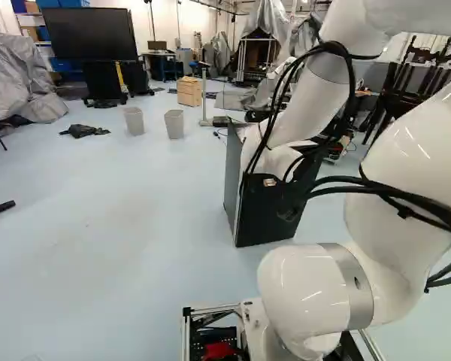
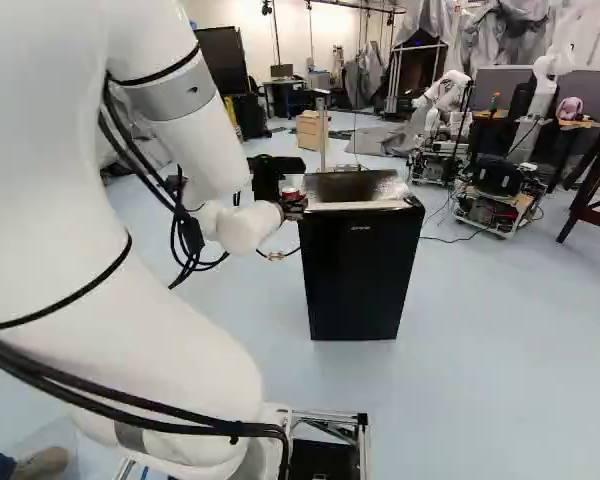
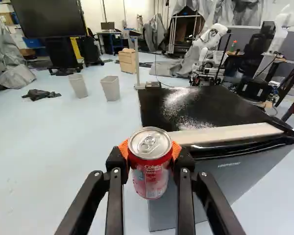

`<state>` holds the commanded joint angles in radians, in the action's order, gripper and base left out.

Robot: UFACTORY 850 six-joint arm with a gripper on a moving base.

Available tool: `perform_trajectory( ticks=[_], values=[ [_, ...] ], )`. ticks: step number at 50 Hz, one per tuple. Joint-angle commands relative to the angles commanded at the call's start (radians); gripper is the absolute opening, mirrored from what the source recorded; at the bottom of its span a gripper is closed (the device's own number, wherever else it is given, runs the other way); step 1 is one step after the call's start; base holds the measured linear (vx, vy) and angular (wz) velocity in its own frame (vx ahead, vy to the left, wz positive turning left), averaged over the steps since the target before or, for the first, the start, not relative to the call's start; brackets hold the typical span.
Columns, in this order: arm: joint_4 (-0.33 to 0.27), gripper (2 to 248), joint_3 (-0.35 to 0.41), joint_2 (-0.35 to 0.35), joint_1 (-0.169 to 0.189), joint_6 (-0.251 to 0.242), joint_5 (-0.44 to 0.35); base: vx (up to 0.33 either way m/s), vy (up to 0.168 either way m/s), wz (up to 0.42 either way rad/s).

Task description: Grab a drink from the fridge

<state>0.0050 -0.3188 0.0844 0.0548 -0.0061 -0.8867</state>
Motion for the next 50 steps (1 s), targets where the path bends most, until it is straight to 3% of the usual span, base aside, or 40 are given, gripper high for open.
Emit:
perform_trajectory(
  ticks=[25, 50],
  values=[
    [-0.003, 100, 0.145, 0.122, -0.034, 0.004, 0.009, 0.0, 0.0, 0.0],
    [-0.005, 100, 0.22, 0.185, -0.052, 0.006, 0.013, 0.0, 0.0, 0.0]
  ],
)
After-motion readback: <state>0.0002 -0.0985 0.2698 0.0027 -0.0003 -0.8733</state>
